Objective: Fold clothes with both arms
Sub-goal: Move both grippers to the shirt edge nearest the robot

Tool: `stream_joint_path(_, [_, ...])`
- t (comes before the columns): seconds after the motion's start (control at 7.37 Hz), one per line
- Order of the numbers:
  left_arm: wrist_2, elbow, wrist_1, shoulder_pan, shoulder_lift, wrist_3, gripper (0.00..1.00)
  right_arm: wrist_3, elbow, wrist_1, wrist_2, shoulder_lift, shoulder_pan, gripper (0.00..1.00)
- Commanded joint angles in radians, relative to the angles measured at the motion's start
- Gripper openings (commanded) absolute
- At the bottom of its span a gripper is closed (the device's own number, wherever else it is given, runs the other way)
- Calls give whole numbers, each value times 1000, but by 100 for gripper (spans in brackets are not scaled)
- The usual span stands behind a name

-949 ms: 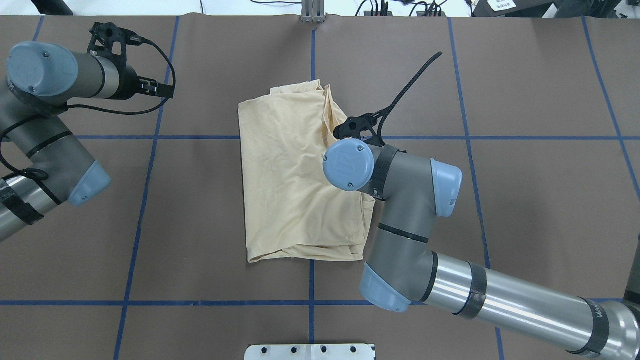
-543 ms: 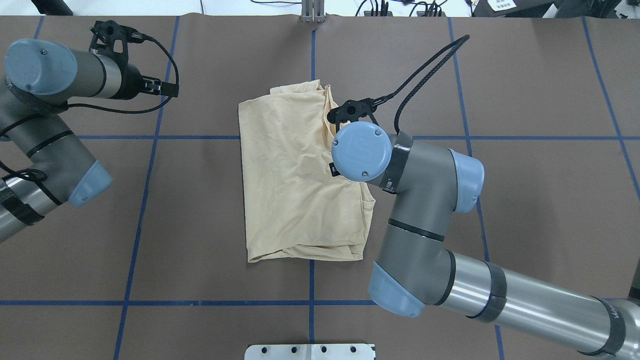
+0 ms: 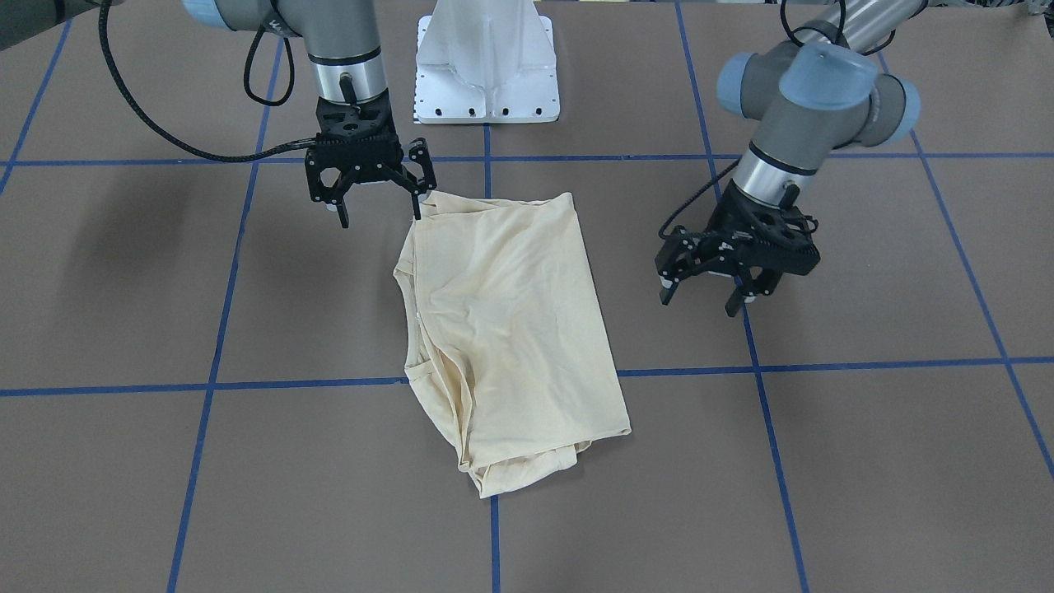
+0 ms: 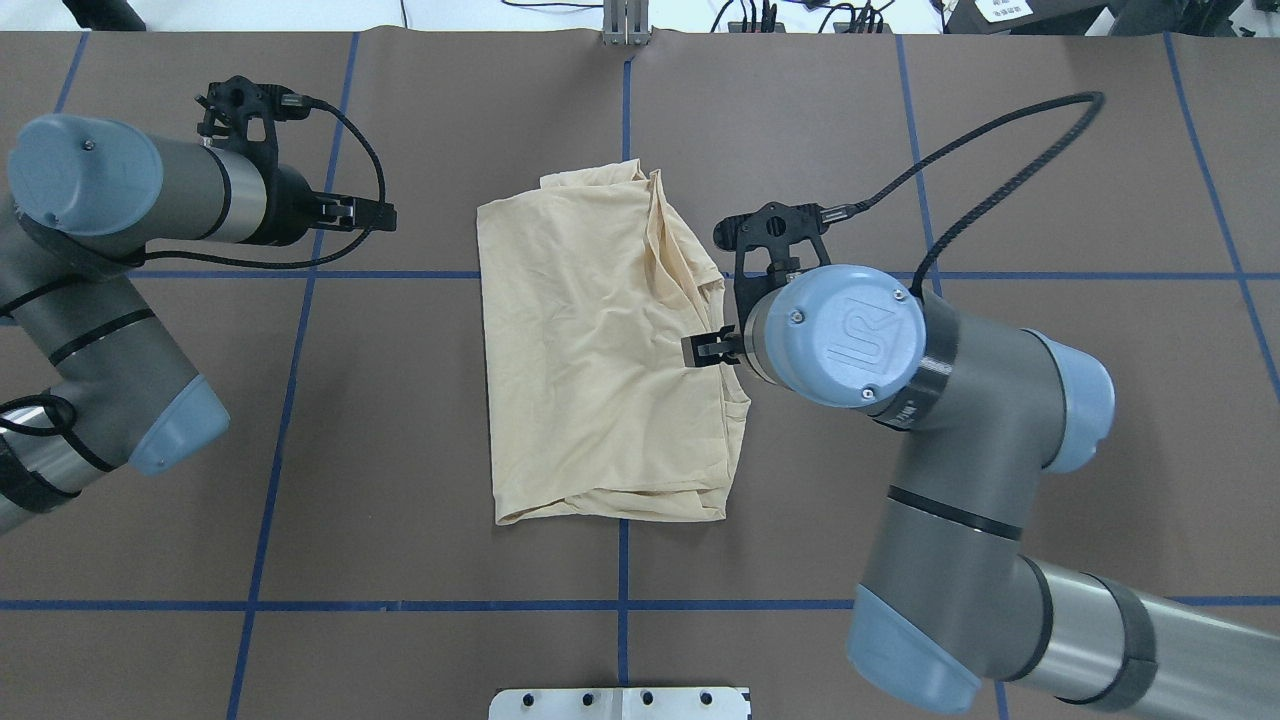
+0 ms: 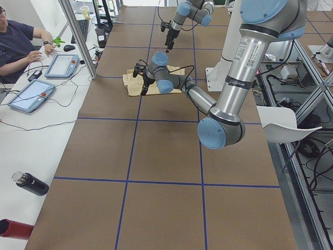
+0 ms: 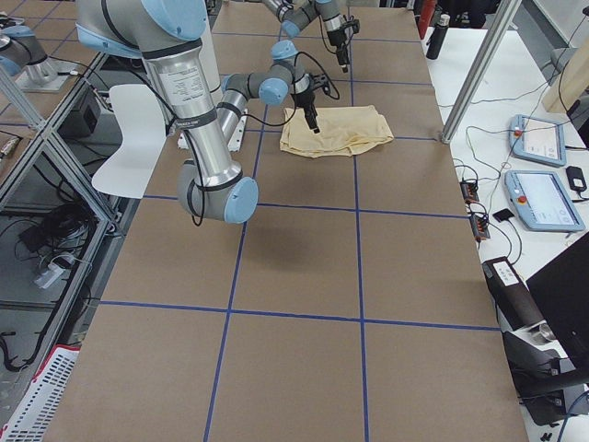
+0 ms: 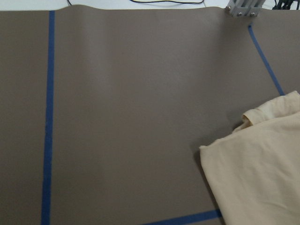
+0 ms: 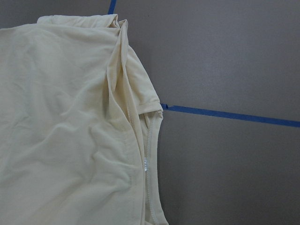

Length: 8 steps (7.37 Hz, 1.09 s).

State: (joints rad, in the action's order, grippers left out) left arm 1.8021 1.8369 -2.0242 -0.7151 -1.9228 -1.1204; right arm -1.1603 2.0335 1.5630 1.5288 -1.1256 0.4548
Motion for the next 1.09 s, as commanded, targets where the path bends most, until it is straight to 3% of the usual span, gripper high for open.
stream_joint_path(0.0, [-114, 117, 114, 202, -2, -241, 100, -30, 16, -173, 8, -132, -2, 100])
stream_joint_path(0.27, [-206, 116, 116, 352, -5, -373, 100, -48, -15, -173, -2, -146, -5, 100])
stream_joint_path(0.54, [-222, 91, 117, 439, -4, -447, 98, -50, -19, -175, -4, -144, -7, 100])
stream_joint_path(0.81, [-222, 47, 117, 439, -10, -452, 64, -48, -19, -175, -6, -143, -10, 100])
stream_joint_path(0.95, [-222, 32, 117, 439, -13, -450, 57, -50, -19, -175, -6, -143, -11, 100])
